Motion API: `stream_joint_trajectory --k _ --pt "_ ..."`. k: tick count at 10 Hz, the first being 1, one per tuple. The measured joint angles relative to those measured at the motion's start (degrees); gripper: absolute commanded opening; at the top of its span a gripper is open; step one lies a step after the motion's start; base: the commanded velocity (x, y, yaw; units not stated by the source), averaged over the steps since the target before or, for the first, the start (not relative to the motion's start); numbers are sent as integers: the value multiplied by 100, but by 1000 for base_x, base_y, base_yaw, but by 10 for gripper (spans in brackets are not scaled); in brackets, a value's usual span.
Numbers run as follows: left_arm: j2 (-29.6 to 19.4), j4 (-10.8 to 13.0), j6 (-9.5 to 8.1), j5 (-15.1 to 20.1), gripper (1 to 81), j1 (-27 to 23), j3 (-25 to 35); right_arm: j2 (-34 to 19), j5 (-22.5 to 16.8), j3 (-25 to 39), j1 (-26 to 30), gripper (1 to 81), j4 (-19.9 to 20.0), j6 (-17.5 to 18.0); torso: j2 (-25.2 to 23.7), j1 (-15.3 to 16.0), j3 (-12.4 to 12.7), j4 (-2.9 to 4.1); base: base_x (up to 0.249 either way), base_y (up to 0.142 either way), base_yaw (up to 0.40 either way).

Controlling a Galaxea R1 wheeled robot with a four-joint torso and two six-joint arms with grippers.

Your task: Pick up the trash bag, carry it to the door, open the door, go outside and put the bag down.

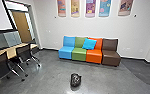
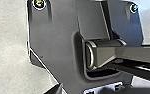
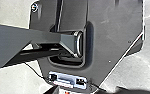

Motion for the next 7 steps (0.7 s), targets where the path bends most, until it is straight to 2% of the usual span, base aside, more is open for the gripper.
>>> stream_joint_trajectory --k 7 --pt "15 0 0 0 811 0 -5 -11 6 0 29 811 0 0 0 0 0 0 163 75 0"
